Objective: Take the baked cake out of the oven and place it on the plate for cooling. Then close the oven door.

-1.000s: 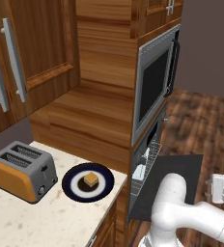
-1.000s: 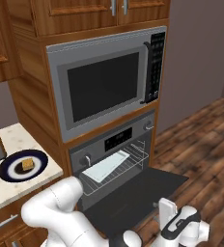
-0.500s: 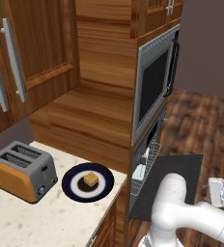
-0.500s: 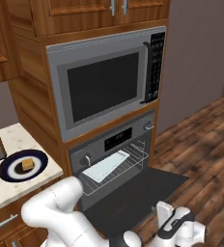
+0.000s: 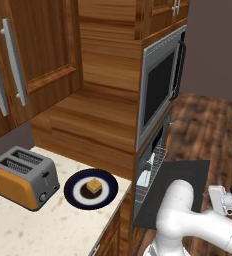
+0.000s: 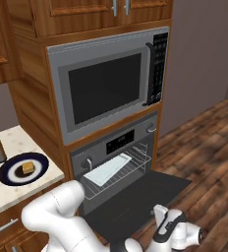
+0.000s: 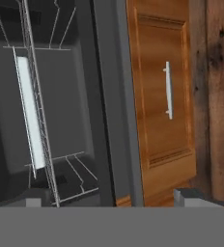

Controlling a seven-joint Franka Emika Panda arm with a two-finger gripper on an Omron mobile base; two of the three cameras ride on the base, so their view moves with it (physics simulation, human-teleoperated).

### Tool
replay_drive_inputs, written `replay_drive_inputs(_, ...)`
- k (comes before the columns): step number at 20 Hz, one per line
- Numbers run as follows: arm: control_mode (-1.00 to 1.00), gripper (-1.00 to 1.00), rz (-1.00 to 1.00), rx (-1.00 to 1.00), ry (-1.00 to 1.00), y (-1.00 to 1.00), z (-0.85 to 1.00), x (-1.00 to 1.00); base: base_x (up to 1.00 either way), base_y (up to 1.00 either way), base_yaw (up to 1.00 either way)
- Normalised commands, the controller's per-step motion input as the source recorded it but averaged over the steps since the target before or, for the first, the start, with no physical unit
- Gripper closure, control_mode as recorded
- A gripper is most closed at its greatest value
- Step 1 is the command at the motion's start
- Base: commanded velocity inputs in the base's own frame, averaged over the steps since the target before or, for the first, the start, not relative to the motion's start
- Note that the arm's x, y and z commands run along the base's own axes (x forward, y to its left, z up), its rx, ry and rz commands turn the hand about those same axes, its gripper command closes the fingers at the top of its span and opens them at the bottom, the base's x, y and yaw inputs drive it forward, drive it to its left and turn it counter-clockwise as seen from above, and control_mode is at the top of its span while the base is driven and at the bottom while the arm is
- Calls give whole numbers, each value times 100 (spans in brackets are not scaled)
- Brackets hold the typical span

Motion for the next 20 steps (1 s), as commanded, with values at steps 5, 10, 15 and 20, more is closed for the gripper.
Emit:
replay_drive_inputs(5, -100, -100, 0, 5, -2, -29, -30, 18, 0, 0, 0)
replay_drive_inputs(10, -100, -100, 0, 4, -5, -17, -12, 16, 0, 0, 0)
replay_drive_inputs(15, -100, -100, 0, 5, -5, 0, -14, 23, 0, 0, 0)
replay_drive_inputs(20, -100, -100, 0, 6, -5, 0, -14, 23, 0, 0, 0)
